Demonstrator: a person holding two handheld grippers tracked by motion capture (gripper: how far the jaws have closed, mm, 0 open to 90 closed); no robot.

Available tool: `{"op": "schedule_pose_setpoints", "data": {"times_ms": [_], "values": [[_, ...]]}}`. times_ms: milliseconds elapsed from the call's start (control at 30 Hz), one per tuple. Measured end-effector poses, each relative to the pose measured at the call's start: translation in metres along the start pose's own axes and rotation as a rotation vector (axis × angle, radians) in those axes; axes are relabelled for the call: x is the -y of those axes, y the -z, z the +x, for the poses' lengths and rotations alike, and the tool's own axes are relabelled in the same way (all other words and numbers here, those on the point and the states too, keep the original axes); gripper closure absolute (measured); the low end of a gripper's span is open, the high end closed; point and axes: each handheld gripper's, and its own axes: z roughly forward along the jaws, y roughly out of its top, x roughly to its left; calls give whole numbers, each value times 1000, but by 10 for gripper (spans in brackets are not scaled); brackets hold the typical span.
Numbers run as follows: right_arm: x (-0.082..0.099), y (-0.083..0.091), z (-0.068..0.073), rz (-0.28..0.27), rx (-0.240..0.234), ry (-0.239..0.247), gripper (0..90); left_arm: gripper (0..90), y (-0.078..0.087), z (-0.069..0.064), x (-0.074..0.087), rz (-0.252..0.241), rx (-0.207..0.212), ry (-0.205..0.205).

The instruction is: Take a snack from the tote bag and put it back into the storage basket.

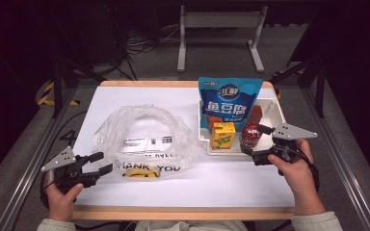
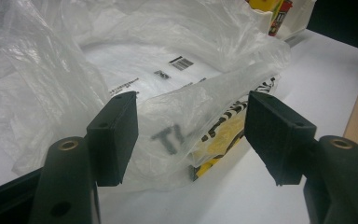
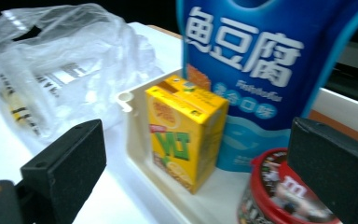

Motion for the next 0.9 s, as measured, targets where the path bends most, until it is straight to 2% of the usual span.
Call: {"op": "schedule_pose_setpoints", "data": {"times_ms": [400,567,767,900], "values": [[19,-5,10,-39,-66,-1,54,356,1,-1,0,-13,11,-6],[24,-8,13,-39,-64,12,54,355,1,-1,-1,-16,19,-9],[35,-15,15,-23,-59,8,50,352,2,-1,-1,-19,30,-17],[42,-17,16,-32,-62,7,49,351,2,-2,-1,-22,31,-23]]}}
